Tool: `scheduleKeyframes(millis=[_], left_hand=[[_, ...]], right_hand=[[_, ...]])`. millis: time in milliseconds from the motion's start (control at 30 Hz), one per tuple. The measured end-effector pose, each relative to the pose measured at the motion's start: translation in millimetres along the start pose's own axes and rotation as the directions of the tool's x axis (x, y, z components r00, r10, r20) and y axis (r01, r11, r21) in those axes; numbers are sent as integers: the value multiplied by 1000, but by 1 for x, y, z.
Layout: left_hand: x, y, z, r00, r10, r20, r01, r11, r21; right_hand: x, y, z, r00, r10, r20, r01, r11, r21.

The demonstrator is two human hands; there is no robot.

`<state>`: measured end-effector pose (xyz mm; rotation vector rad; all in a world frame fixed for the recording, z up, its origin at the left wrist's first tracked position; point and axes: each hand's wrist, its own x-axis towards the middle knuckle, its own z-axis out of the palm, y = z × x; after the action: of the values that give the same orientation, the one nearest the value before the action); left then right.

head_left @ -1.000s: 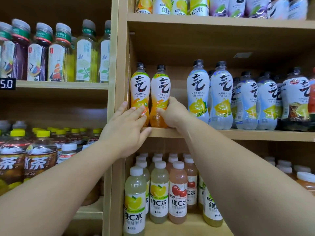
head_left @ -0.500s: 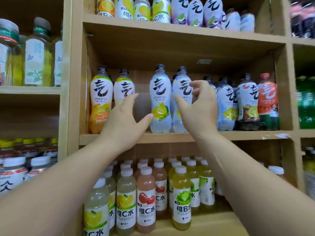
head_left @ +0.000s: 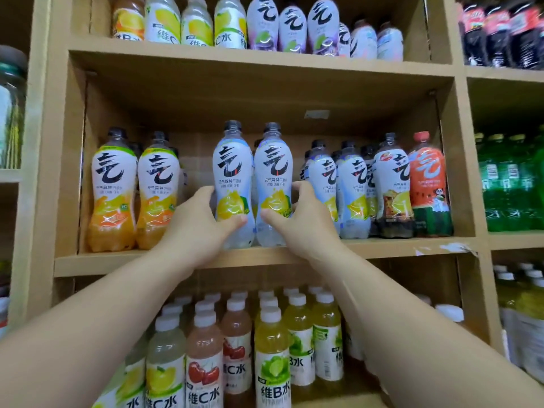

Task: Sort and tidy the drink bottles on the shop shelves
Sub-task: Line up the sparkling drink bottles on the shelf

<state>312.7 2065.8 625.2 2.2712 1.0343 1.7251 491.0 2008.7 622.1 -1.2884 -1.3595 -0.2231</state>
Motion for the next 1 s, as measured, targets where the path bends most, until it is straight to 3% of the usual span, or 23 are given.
scheduleKeyframes(millis=[467, 767, 1000], left_hand=[[-11, 77, 88, 997, 62, 41, -56, 987, -149], [-10, 101, 122, 995, 66, 69, -62, 997, -56], [-7, 112, 135, 997, 44, 67, -47, 998, 40]], right_hand=[[5, 77, -97, 993, -41, -111, 27, 992, -123], [4, 106, -122, 953, -244, -182, 188, 942, -279], [14, 124, -125, 953, -256, -163, 198, 931, -306]])
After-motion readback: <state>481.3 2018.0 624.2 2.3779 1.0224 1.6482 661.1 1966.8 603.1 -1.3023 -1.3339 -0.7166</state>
